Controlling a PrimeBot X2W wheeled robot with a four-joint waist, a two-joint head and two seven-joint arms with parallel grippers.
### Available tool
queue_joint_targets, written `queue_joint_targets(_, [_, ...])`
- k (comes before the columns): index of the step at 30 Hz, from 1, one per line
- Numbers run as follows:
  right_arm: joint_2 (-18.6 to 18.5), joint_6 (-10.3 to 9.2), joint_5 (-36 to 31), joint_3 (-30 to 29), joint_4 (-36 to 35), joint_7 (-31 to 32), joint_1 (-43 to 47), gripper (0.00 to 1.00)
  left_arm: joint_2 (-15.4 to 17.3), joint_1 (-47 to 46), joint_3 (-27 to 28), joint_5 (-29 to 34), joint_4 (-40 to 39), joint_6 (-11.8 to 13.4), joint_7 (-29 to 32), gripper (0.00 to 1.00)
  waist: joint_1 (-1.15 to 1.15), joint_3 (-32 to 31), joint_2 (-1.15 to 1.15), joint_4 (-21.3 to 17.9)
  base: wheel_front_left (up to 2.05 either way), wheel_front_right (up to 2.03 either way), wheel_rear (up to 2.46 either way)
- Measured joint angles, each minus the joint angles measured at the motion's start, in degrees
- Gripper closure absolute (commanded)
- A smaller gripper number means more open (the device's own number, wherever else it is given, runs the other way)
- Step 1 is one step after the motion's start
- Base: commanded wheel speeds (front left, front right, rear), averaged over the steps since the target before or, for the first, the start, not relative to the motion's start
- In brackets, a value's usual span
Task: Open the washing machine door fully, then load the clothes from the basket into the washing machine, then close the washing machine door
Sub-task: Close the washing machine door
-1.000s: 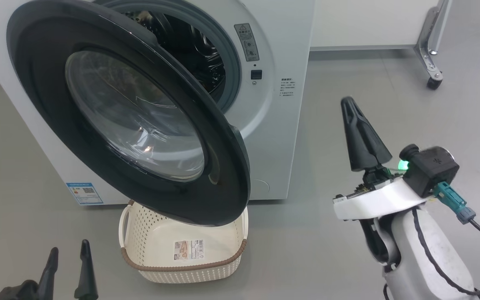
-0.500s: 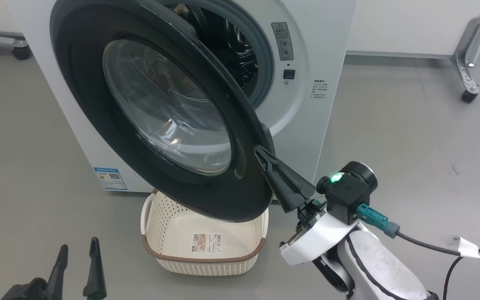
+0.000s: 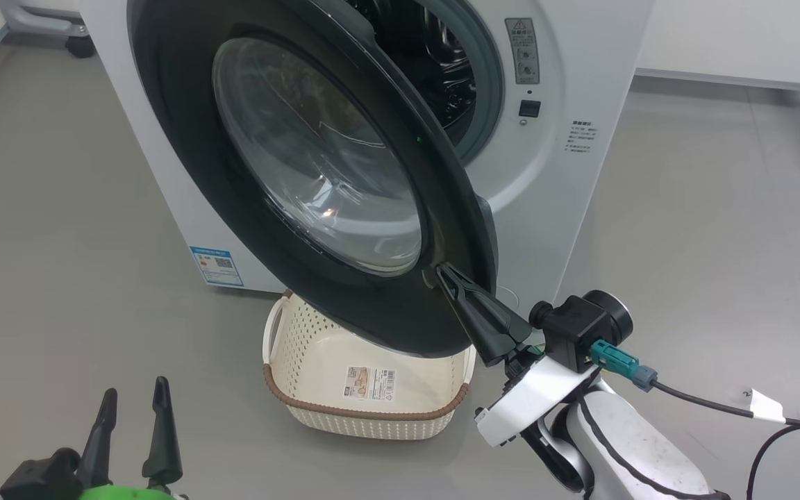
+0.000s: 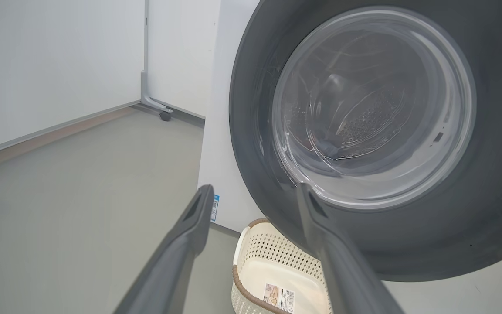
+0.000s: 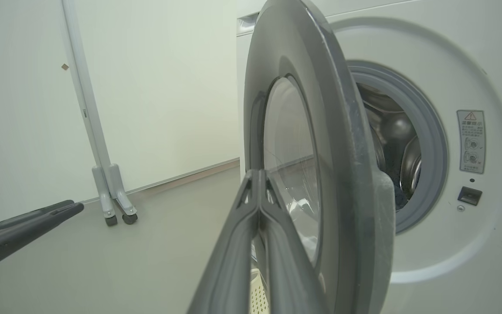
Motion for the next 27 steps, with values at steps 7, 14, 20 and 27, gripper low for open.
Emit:
queue_joint_targets(7, [0.00, 0.00, 0.01, -1.93, 1.60, 0.00, -1.49, 1.00, -0.42, -0.52, -0.09, -0.03, -0.64, 0.00, 0.00, 0.00, 0.00, 1.76, 0.00, 1.85, 0.00, 0.00, 0.00])
queue_joint_targets(14, [-0.01, 0.00, 0.00, -2.92, 2.70, 0.00, -3.00, 1.00, -0.71, -1.11, 0.30, -0.07, -1.44, -0.10, 0.00, 0.00, 0.00, 3.67, 0.00, 2.98, 0.00, 0.00, 0.00])
queue_joint_targets(20, [-0.02, 0.00, -0.01, -3.35, 3.20, 0.00, -5.09, 1.00, -0.92, -1.33, 0.79, -0.08, -1.76, -0.29, 0.00, 0.00, 0.00, 5.47, 0.00, 3.25, 0.00, 0.00, 0.00])
queue_joint_targets(27, [-0.03, 0.00, -0.01, -3.83, 3.22, 0.00, -7.10, 1.00, -1.44, -2.20, 1.01, -0.22, -1.92, -0.33, 0.00, 0.00, 0.00, 6.90, 0.00, 2.17, 0.00, 0.00, 0.00])
